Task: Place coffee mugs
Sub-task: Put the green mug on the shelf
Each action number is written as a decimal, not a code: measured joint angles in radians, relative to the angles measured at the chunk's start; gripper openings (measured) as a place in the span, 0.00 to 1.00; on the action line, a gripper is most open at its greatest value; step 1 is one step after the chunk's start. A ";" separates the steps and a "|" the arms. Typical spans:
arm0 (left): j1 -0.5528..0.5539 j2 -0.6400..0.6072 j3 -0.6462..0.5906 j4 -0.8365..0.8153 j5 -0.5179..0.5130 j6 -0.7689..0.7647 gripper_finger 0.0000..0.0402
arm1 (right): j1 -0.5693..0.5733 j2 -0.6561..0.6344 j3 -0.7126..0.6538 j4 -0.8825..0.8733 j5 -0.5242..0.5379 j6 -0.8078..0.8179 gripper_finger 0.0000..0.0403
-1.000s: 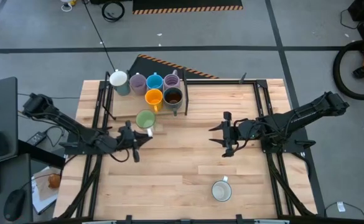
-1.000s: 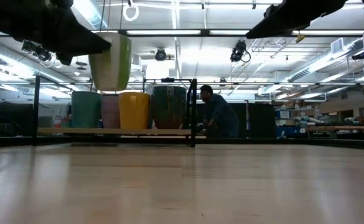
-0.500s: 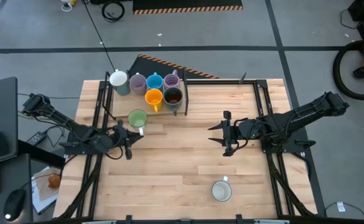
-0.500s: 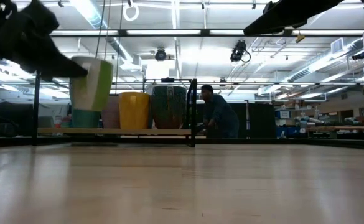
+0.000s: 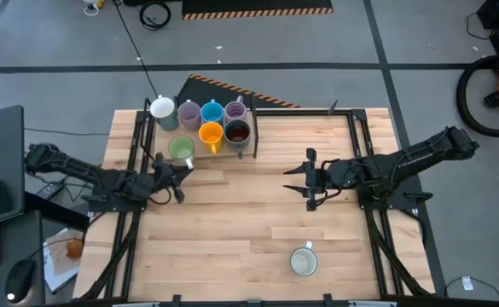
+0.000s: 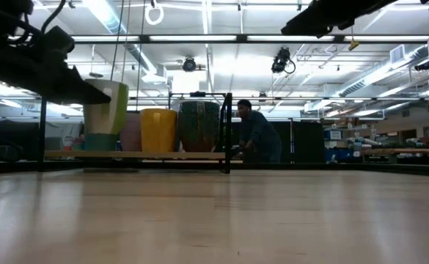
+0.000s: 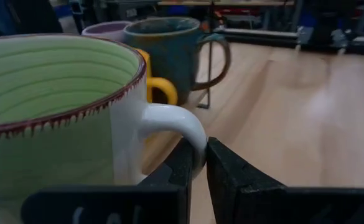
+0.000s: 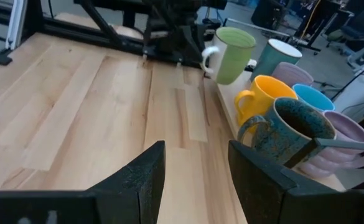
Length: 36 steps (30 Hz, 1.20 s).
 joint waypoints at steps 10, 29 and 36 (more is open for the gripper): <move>0.276 0.000 0.000 0.044 0.234 0.109 0.08 | 0.000 0.000 0.000 0.008 0.000 0.000 0.45; 0.636 0.002 0.000 0.078 0.652 0.075 0.08 | 0.001 0.000 0.000 0.013 -0.008 0.018 0.45; 0.636 0.002 0.000 0.073 0.685 0.055 0.08 | 0.001 0.000 0.000 0.020 -0.008 0.016 0.45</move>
